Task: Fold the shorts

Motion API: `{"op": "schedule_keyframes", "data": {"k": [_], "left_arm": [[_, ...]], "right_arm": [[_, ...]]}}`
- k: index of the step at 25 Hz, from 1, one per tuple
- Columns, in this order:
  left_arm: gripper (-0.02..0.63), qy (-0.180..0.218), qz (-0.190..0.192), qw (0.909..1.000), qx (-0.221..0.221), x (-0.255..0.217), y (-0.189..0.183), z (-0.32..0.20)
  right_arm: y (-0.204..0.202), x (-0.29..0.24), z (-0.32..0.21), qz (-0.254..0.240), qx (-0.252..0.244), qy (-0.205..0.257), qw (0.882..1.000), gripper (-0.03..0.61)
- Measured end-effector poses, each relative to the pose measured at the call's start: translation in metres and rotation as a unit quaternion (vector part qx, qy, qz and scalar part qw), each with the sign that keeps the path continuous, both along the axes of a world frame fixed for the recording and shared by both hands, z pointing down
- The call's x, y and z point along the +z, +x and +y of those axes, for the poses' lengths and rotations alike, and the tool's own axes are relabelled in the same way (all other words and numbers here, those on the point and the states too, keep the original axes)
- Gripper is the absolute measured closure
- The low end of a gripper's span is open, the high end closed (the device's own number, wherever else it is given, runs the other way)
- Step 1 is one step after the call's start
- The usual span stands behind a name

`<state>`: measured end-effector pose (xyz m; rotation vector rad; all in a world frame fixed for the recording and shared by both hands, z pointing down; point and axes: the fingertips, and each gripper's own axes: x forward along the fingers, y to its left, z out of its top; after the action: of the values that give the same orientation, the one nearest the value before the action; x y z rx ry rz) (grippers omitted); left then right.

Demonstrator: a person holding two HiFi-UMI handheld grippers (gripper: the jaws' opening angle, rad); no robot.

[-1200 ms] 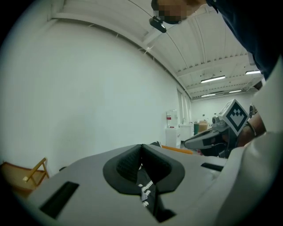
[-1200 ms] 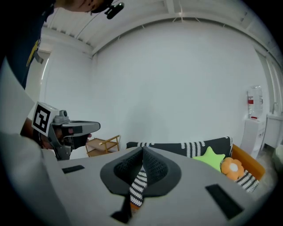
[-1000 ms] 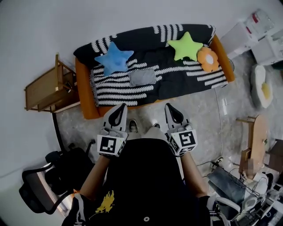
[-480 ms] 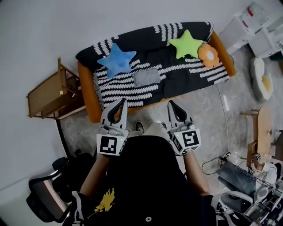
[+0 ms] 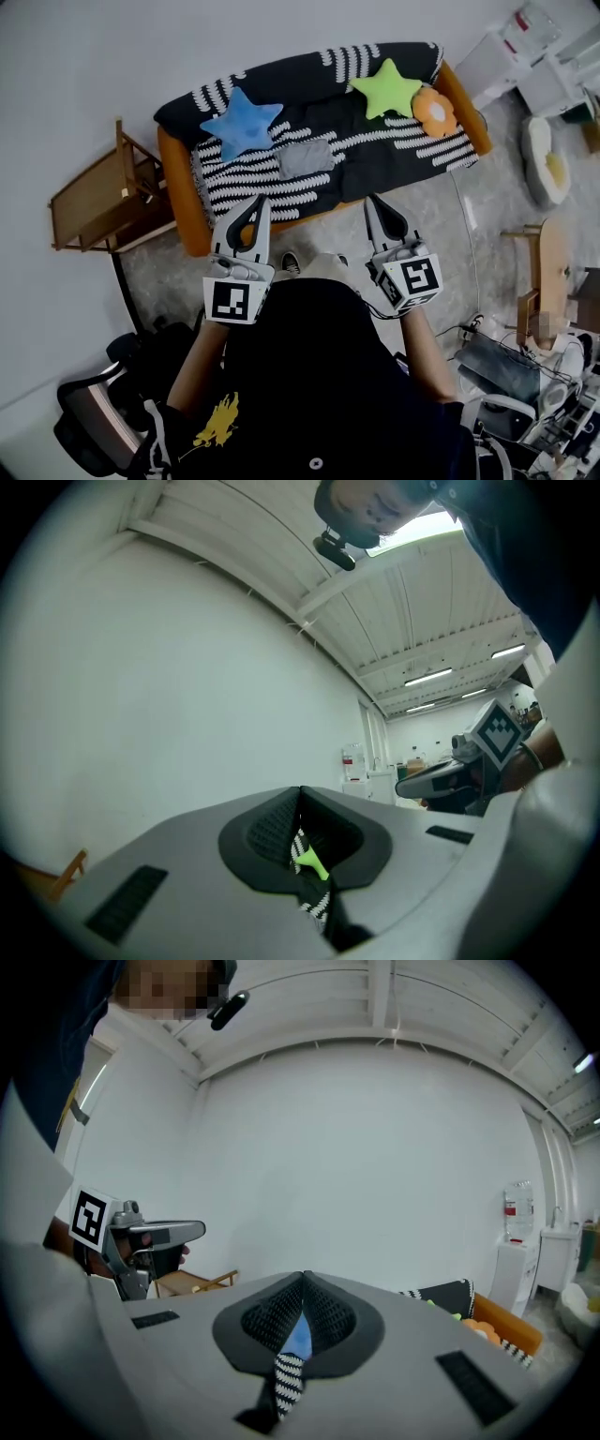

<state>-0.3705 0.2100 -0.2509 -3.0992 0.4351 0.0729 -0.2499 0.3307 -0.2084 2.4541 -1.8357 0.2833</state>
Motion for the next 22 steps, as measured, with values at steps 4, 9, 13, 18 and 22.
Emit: {"op": "schedule_keyframes", "data": {"k": [4,9,13,18,22], "left_arm": [[0.6,0.0,-0.007,1.0,-0.006,-0.001,-0.005,-0.008],[0.6,0.002,-0.01,0.9999,-0.003,0.0,-0.013,-0.017],[0.6,-0.005,0.002,0.9998,-0.021,-0.001,-0.021,-0.026],[0.6,0.0,0.0,0.9997,-0.024,-0.001,-0.022,-0.035],[0.6,0.003,-0.003,0.9998,-0.021,-0.001,-0.015,-0.036]], "right_arm": [[0.0,-0.009,-0.006,0.012,-0.018,-0.005,1.0,0.565],[-0.007,-0.01,-0.008,0.021,-0.039,-0.01,0.999,0.564],[-0.017,0.009,-0.008,-0.005,-0.035,-0.035,0.999,0.564],[-0.03,0.005,-0.032,0.007,-0.05,-0.004,0.999,0.563],[-0.023,-0.001,-0.037,0.02,-0.043,-0.001,0.999,0.563]]}}
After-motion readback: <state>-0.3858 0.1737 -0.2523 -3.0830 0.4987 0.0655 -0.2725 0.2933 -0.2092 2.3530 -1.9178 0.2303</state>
